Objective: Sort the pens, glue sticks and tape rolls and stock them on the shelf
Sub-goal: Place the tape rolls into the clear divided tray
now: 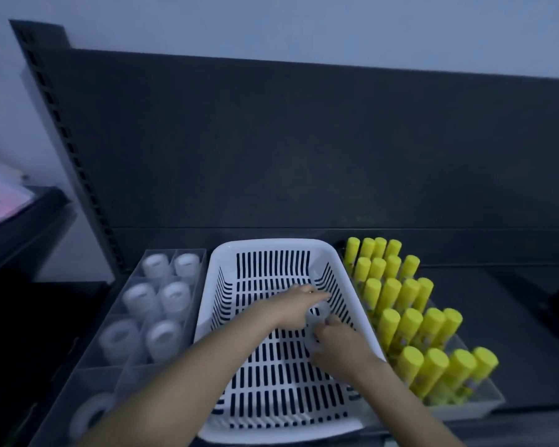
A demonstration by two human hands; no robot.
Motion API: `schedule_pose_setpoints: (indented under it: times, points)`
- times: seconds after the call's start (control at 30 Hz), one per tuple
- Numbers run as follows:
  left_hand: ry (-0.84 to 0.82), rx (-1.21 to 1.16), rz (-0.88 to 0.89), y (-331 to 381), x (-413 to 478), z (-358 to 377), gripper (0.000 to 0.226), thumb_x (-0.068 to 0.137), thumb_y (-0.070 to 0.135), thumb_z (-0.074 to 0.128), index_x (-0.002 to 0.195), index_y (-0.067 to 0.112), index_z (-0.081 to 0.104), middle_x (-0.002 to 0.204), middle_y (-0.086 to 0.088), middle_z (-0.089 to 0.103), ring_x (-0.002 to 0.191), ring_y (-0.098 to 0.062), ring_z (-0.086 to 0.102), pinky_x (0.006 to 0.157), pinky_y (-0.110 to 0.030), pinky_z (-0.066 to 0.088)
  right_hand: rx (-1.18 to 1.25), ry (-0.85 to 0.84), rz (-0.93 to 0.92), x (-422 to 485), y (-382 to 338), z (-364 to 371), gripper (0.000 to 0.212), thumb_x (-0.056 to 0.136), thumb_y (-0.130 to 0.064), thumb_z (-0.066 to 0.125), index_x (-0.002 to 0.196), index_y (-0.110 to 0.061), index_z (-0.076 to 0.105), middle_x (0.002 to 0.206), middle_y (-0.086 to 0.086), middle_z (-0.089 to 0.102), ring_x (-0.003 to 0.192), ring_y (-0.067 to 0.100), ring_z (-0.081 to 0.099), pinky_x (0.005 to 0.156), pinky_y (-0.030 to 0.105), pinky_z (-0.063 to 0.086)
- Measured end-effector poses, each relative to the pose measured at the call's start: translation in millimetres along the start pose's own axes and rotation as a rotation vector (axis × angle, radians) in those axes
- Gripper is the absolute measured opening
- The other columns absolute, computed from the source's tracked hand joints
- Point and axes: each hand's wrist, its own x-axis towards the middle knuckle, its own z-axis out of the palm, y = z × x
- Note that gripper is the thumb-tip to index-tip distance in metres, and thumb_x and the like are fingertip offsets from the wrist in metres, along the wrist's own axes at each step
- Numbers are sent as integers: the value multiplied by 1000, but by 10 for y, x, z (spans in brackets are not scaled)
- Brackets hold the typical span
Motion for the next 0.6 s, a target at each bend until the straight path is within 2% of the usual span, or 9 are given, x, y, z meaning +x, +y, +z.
schedule_pose_setpoints:
  times: [0.07,0.17,0.23,0.33,0.4,0.43,0.53,0.6]
  points:
    - [-34,-14,-4,-25,91,23,77,84,-10,44,147,28,23,157,1,15,144,-20,16,116,-37,24,42,85,-4,5,15,61,38,92,-21,45,129,-13,38,130,15,42,82,21,48,71,30,42]
    - [2,-68,-24,-88,133,71,61,85,2,57,138,27,39,146,-1,39,131,-22,41,106,-41,40,136,123,23,16,-6,85,46,88,-25,51,130,-12,35,120,9,47,86,17,48,69,29,43]
    - [31,-74,-67,-162,61,74,54,82,10,64,131,22,44,134,-3,50,117,-23,51,97,-41,47,137,88,7,46,-12,89,41,85,-24,56,121,-11,42,107,4,47,90,17,48,72,30,47]
    - [118,-99,-115,-336,-209,-7,51,81,19,67,127,19,46,128,-3,53,109,-20,54,93,-38,48,169,64,-27,70,-37,52,25,81,-24,61,99,-11,49,86,-3,42,74,11,47,65,29,47]
    - [208,-175,-145,-460,-484,-84,58,80,22,68,132,19,42,134,-1,49,116,-18,51,94,-28,45,271,42,-51,69,-106,17,28,81,-25,64,104,-16,49,90,-6,50,78,8,51,62,20,41]
    - [257,-229,-163,-514,-643,-120,64,79,21,69,136,18,39,137,0,47,120,-17,49,93,-24,42,319,26,-66,45,-164,-21,32,82,-24,65,109,-18,50,97,-6,55,85,8,54,67,17,41]
    - [413,-405,-185,-652,-1202,-201,66,76,12,71,135,16,43,132,1,52,121,-14,50,95,-21,41,456,29,-138,-2,-384,-101,54,81,-24,68,130,-12,48,127,2,55,112,17,55,91,26,46]
    - [513,-504,-220,-788,-1629,-200,59,73,8,73,128,14,50,119,5,56,117,-14,53,97,-25,44,536,29,-220,-55,-605,-164,49,79,-22,69,124,-16,52,119,-2,59,108,15,57,91,27,47]
